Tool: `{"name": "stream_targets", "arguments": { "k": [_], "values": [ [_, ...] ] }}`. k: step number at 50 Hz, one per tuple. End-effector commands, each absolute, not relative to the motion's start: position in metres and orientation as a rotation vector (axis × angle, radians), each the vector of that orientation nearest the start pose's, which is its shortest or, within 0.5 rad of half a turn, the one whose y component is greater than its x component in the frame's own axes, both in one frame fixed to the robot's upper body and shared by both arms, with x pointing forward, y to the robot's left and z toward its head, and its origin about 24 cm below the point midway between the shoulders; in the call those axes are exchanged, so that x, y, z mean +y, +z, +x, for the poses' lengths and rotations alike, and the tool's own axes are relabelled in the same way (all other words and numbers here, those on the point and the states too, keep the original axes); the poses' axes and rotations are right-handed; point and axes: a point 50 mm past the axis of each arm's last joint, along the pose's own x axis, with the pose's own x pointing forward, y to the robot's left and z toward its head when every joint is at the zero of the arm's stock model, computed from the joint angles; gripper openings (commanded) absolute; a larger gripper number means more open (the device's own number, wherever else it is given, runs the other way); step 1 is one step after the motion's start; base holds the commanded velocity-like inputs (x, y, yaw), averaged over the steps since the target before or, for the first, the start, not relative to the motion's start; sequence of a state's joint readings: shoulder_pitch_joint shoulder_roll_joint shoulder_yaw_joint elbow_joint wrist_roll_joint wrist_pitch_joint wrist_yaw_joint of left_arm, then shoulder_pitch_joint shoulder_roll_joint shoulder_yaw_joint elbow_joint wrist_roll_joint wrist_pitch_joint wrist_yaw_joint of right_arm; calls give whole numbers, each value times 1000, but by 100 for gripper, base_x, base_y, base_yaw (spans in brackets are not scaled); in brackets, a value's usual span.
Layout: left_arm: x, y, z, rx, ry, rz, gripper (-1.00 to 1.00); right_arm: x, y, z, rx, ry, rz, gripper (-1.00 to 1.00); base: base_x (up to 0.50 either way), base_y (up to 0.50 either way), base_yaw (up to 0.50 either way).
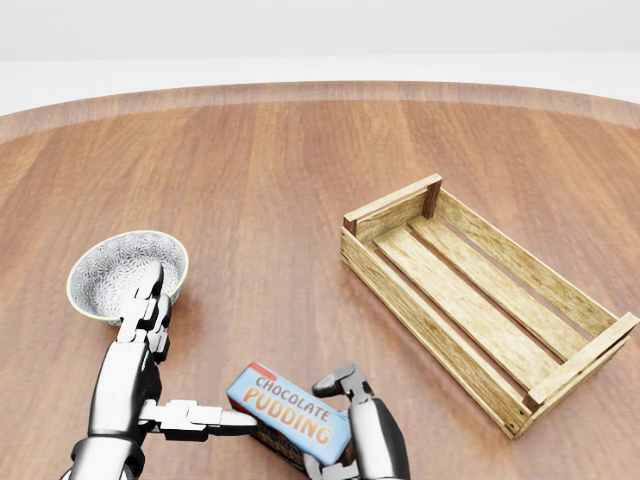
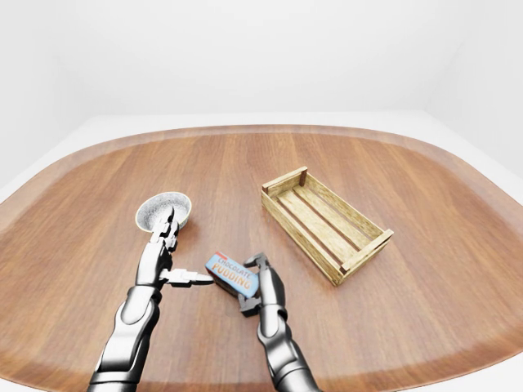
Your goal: Pick up the chocolate pudding and put it in the tray.
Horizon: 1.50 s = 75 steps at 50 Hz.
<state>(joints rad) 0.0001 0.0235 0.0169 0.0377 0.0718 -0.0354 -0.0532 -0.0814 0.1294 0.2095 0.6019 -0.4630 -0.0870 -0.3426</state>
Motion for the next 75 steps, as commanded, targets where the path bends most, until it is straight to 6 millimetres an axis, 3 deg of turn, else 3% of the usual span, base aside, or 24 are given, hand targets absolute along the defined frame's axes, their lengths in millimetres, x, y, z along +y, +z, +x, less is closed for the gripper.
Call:
{"name": "stream_targets", "arguments": {
  "k": [1,9,21,26,36,39,50,75],
  "values": [
    [155,35,253,13,-42,75,100,-71,-53,233,277,51,-442,-100,0,0,0],
    [155,35,253,13,-41,74,100,-71,-47,234,256,52,-419,-100,0,0,0],
    [155,35,253,14,-41,75,100,-74,14,238,8,42,-279,-100,0,0,0],
    [155,35,253,14,-41,75,100,-80,27,244,-49,16,-275,-100,0,0,0],
    [155,35,253,14,-41,75,100,-90,33,249,-83,-48,-333,-100,0,0,0],
    [155,35,253,14,-41,74,100,-97,34,253,-111,-102,-419,-100,0,0,0],
    [155,34,255,19,-39,70,100,-104,43,260,-126,-118,-362,-100,0,0,0],
    [155,35,254,18,-44,73,100,-142,84,286,-250,-233,-306,-100,0,0,0]
  ]
}}
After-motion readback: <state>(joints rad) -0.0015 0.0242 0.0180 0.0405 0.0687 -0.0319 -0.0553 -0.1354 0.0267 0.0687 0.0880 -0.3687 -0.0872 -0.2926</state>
